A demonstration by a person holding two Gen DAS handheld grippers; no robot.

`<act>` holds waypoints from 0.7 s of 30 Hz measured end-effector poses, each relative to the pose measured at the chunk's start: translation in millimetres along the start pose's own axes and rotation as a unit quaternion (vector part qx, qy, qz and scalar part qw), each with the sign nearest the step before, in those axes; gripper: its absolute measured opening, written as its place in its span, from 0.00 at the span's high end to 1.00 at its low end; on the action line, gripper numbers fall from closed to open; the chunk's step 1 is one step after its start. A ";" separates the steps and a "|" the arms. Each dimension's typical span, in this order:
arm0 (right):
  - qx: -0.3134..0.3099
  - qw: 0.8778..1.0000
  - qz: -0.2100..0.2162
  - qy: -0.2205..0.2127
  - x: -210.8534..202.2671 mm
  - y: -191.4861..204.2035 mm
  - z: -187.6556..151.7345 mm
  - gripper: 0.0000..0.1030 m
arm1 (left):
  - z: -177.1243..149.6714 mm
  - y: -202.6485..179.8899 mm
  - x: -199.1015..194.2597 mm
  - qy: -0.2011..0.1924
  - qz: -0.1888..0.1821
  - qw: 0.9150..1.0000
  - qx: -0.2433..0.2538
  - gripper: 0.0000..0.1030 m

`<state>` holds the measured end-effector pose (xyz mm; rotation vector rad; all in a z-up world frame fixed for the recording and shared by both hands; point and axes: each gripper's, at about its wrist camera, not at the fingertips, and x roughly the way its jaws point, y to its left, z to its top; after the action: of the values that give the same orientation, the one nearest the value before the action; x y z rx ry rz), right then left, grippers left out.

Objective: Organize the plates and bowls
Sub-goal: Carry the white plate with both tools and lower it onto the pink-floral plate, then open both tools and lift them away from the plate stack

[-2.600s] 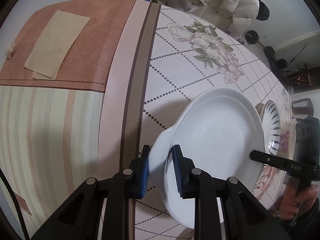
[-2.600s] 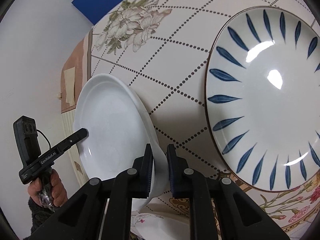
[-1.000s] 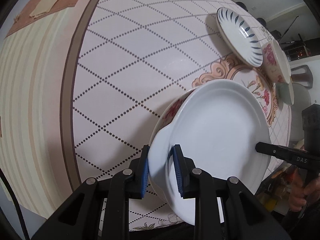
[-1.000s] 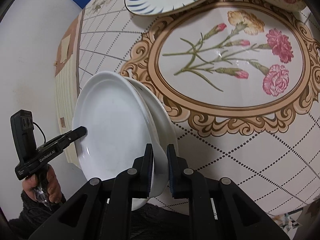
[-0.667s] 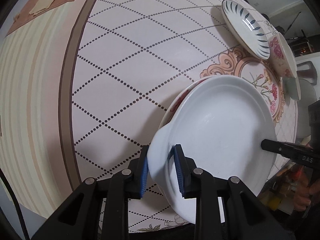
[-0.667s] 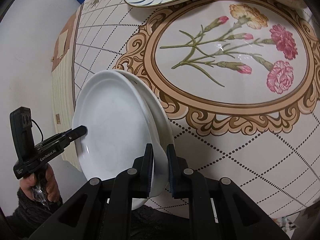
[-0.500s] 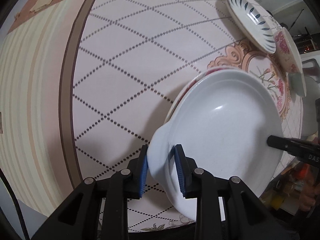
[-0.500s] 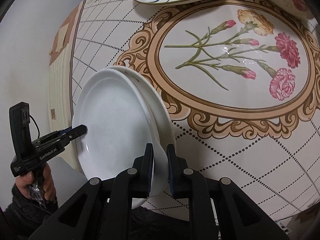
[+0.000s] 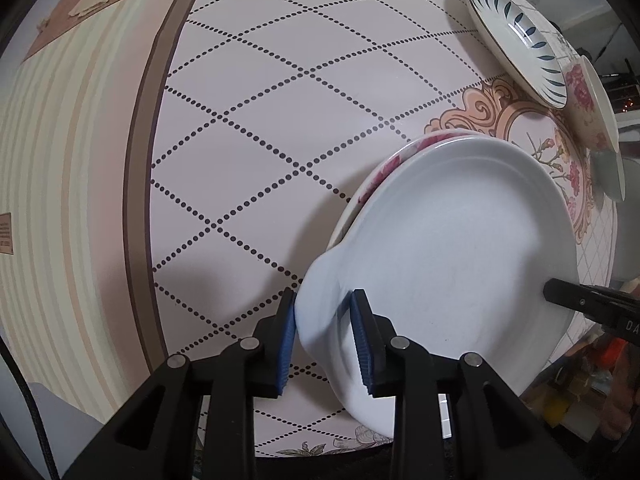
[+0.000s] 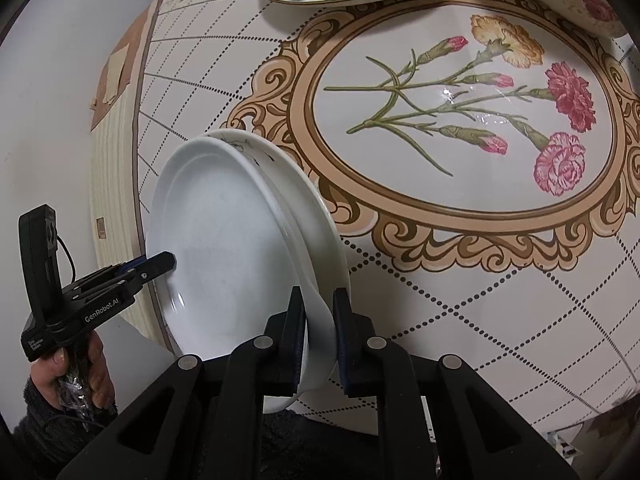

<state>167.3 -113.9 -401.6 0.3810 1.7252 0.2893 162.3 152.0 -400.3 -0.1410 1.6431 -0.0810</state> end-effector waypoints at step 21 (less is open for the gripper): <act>-0.081 0.983 -0.161 -0.035 -28.6 54.6 -17.9 0.07 | -8.2 -11.7 -60.2 -0.026 0.058 0.998 -0.009 0.22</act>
<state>159.4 -75.4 -350.9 -0.0081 1.6505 0.1760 158.9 148.7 -338.6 -0.0611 1.5966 0.0263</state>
